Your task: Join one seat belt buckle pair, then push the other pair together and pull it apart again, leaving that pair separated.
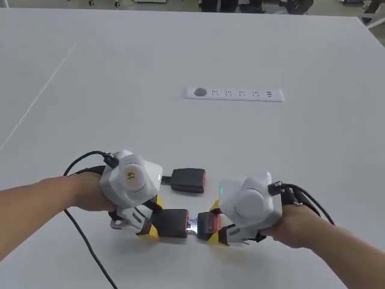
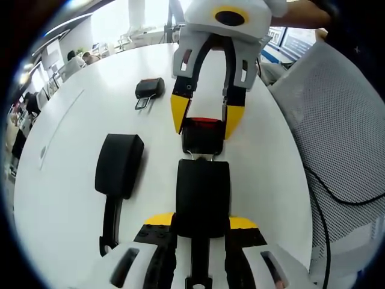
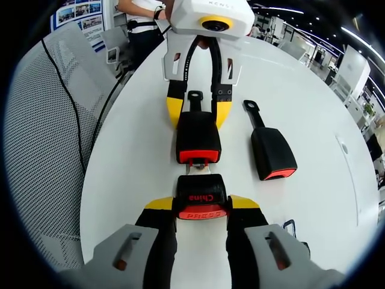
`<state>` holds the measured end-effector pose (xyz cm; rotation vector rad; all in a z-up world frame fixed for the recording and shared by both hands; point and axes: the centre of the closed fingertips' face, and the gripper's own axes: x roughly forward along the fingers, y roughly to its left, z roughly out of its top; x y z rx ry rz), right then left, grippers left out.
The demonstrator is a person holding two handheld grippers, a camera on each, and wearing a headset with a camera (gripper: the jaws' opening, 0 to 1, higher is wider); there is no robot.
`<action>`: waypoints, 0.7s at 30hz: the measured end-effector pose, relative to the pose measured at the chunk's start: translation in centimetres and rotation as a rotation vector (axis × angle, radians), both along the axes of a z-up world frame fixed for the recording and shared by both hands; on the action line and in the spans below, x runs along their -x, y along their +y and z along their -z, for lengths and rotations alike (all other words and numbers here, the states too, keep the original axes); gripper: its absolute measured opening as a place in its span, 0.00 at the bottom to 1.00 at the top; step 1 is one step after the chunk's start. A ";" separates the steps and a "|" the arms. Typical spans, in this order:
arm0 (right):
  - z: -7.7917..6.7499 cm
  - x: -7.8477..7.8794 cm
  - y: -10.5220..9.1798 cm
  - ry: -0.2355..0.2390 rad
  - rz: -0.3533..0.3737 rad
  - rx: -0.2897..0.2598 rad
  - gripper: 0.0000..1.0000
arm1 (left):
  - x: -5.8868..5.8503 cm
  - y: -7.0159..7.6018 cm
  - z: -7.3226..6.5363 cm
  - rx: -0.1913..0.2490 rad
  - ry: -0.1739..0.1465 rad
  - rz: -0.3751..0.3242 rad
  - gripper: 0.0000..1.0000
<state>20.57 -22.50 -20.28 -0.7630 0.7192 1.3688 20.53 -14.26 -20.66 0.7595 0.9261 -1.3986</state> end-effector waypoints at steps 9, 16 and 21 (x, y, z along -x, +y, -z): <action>0.0 0.0 0.0 -0.001 0.002 0.010 0.29 | 0.0 -0.1 -0.1 -0.004 0.000 0.000 0.30; 0.0 0.0 0.5 0.002 -0.003 -0.010 0.29 | 0.0 -0.1 -0.1 -0.005 0.000 0.003 0.30; -0.1 0.1 0.9 0.006 0.009 -0.014 0.29 | 0.1 -0.2 -0.1 -0.005 -0.002 -0.001 0.30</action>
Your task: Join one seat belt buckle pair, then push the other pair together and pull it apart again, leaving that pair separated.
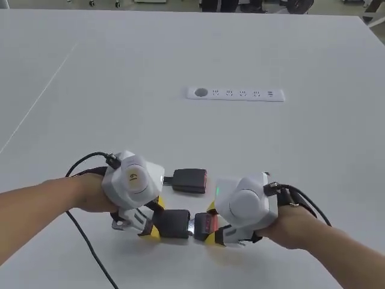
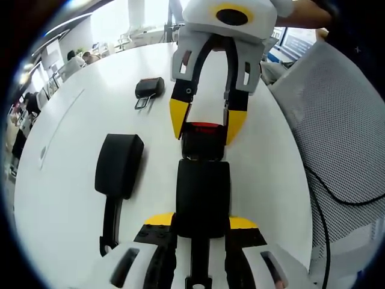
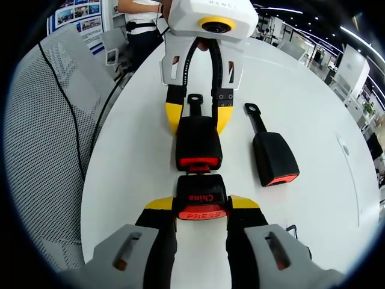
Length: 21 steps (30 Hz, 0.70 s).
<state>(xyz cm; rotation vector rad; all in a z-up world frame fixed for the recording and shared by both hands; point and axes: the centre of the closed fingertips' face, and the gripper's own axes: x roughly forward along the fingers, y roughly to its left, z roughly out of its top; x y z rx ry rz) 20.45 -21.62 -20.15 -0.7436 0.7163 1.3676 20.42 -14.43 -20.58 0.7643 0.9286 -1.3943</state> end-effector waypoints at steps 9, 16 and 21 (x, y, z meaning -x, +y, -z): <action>0.0 0.3 0.6 0.001 -0.021 -0.001 0.29 | 0.0 0.0 0.0 0.005 -0.002 -0.005 0.30; -0.4 0.7 0.4 -0.001 0.000 0.012 0.29 | 0.0 0.1 0.0 0.003 -0.003 -0.008 0.30; -0.5 0.8 0.2 -0.008 -0.010 0.018 0.29 | -0.1 0.2 0.1 0.000 -0.005 0.000 0.30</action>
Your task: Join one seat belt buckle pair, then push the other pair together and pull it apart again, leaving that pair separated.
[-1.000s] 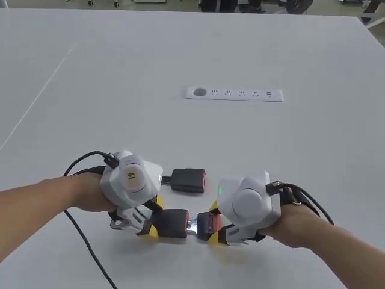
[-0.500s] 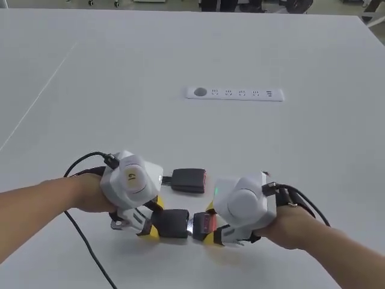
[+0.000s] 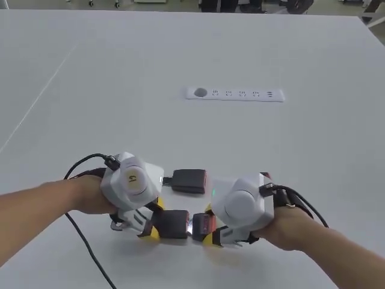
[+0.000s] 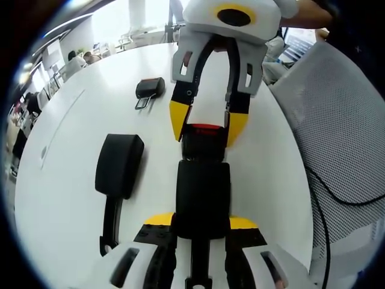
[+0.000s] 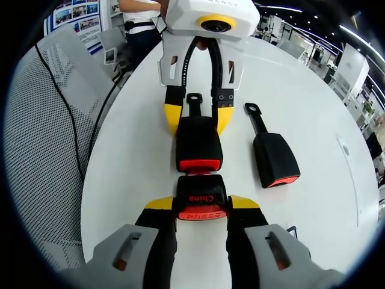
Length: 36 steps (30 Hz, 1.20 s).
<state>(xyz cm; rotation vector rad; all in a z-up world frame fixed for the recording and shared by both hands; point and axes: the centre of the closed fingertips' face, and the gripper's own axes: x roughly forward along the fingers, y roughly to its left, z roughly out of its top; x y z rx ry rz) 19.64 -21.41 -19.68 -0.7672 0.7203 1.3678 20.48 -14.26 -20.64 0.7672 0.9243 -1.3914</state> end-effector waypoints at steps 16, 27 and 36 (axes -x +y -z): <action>0.6 -0.6 -0.3 -0.003 0.005 -0.049 0.28 | 0.1 -0.1 -0.1 -0.029 -0.007 0.005 0.30; 0.4 -0.7 -0.5 0.038 0.005 -0.093 0.29 | 0.1 -0.1 -0.1 -0.014 0.000 0.027 0.31; 0.7 -0.7 -0.4 -0.001 -0.026 -0.078 0.32 | 0.2 -0.1 0.0 -0.006 -0.016 0.036 0.33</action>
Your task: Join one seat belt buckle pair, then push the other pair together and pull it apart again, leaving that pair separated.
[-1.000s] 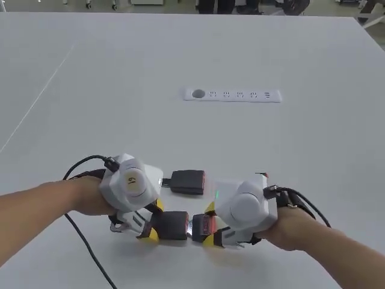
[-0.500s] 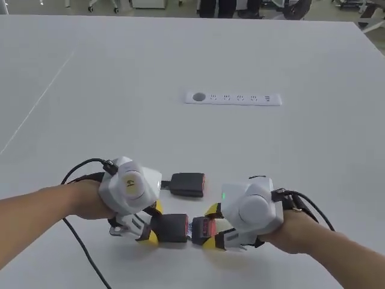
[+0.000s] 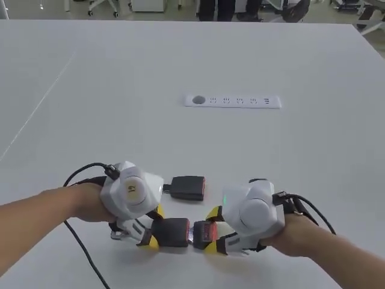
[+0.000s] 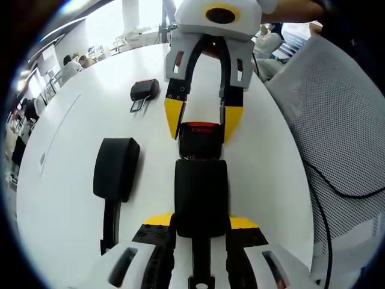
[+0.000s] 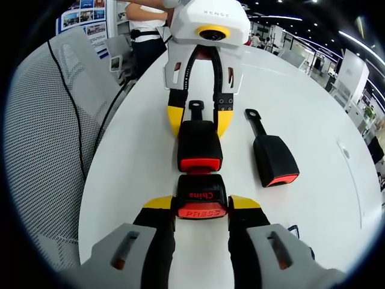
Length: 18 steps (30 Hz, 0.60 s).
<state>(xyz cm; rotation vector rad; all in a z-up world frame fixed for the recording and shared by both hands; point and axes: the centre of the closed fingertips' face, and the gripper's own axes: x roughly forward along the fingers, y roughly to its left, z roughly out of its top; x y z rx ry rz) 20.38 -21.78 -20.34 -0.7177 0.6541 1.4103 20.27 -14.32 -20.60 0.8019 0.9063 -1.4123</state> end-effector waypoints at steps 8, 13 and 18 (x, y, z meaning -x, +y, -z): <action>0.4 0.0 -0.4 -0.004 0.000 0.025 0.40 | -0.3 0.5 0.2 -0.025 -0.016 -0.014 0.37; 0.1 -0.2 -0.9 -0.010 0.016 0.019 0.44 | -0.1 1.0 -0.1 -0.021 -0.017 -0.034 0.39; -0.3 0.1 -1.4 -0.011 0.018 0.018 0.49 | 0.2 1.1 -0.7 -0.012 -0.023 -0.043 0.43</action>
